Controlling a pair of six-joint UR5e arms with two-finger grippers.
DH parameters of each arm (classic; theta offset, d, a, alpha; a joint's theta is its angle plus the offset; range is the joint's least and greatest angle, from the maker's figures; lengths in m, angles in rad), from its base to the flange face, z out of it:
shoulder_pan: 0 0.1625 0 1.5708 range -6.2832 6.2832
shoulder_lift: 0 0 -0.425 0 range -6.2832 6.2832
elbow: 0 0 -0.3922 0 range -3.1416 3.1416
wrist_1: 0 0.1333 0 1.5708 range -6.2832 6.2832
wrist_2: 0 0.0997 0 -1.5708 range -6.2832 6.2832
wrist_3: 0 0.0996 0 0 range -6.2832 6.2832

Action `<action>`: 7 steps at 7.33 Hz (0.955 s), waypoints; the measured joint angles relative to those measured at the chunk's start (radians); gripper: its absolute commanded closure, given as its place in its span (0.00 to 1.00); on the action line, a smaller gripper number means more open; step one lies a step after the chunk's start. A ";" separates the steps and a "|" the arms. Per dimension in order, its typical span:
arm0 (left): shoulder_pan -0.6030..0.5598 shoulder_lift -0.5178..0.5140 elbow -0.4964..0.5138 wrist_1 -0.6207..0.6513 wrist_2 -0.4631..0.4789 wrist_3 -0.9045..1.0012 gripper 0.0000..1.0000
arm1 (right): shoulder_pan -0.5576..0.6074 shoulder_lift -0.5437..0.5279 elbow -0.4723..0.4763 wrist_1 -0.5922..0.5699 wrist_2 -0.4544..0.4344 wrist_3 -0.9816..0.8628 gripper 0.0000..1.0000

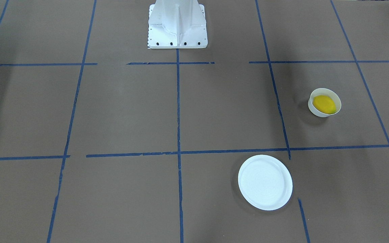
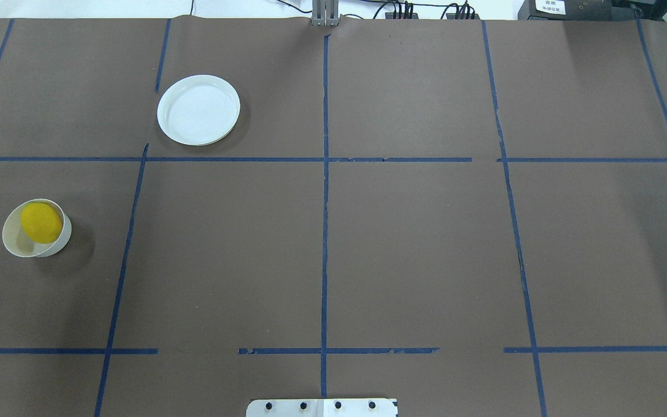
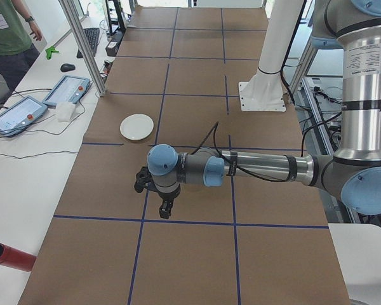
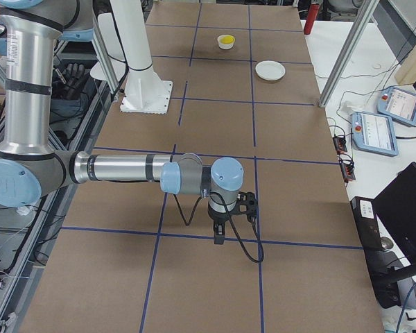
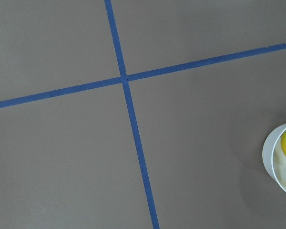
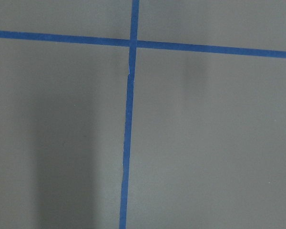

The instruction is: Move lemon from plate to bowl

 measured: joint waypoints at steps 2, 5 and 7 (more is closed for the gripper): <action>-0.002 0.007 0.004 0.000 0.016 -0.002 0.00 | 0.000 -0.001 0.000 0.000 0.000 0.000 0.00; -0.004 0.008 0.003 -0.001 0.020 -0.003 0.00 | 0.000 0.000 0.000 0.000 0.000 0.000 0.00; -0.004 0.008 0.000 -0.001 0.020 -0.003 0.00 | 0.000 -0.001 0.000 0.000 0.001 0.000 0.00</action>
